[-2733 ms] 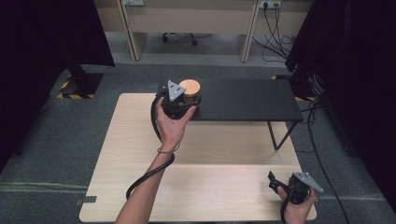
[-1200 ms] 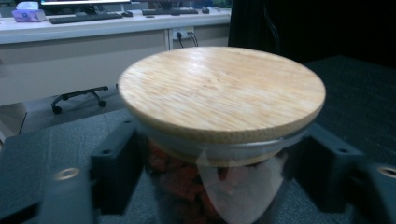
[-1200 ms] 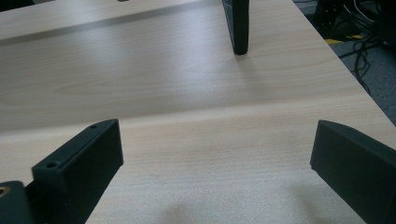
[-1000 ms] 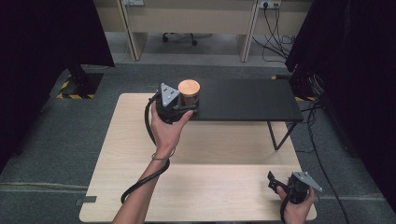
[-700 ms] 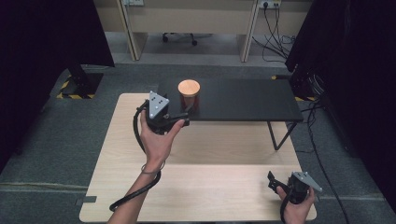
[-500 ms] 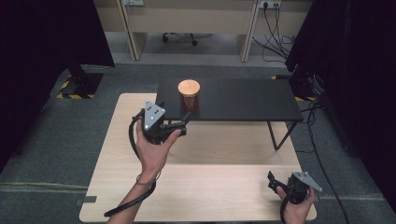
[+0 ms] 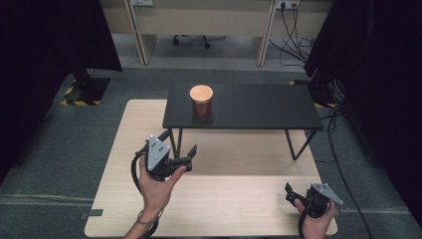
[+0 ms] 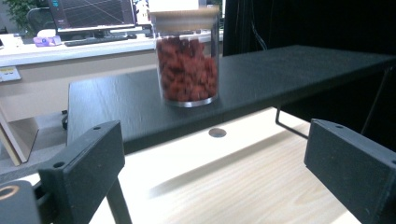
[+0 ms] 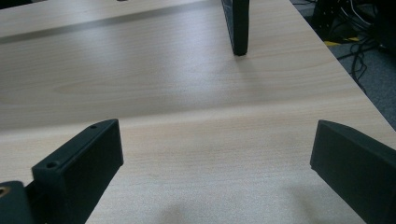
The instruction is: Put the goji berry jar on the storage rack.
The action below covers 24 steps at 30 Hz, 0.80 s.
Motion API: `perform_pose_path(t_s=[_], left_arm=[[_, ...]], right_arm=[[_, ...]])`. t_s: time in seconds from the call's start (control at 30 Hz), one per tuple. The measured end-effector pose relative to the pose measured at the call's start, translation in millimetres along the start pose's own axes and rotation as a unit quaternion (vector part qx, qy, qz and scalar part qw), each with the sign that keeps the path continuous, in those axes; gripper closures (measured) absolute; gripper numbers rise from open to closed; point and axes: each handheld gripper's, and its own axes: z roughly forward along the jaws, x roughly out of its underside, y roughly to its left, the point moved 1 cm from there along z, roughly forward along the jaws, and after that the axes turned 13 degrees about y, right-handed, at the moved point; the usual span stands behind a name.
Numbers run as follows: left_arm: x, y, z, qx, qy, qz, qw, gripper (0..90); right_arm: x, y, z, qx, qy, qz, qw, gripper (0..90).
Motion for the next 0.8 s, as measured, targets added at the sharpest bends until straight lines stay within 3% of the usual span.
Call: perform_pose_path(t_s=[0.27, 0.37, 0.57, 0.63, 0.8], left_arm=[[41.1, -4.6, -6.0, 0.007, 0.014, -0.017, 0.9997, 4.0], [62.9, -8.7, -4.8, 0.000, 0.020, -0.027, 0.9994, 4.0], [101.4, -13.7, 4.4, -0.014, 0.054, -0.045, 0.9974, 4.2], [111.3, -13.8, 7.9, -0.014, 0.062, -0.054, 0.9965, 4.5], [126.1, -16.2, 13.5, -0.015, 0.073, -0.055, 0.9957, 5.3]], right_arm=[[-0.1, 0.6, 0.0, 0.000, 0.001, 0.000, 1.0000, 2.4], [-0.1, 0.3, 0.0, -0.001, 0.001, 0.002, 1.0000, 2.4], [-0.4, 1.6, 0.1, 0.002, 0.002, -0.001, 1.0000, 2.4], [-0.2, 2.0, 0.0, 0.003, 0.001, -0.002, 1.0000, 2.4], [-0.2, 3.2, 0.0, 0.001, 0.003, -0.002, 1.0000, 2.4]])
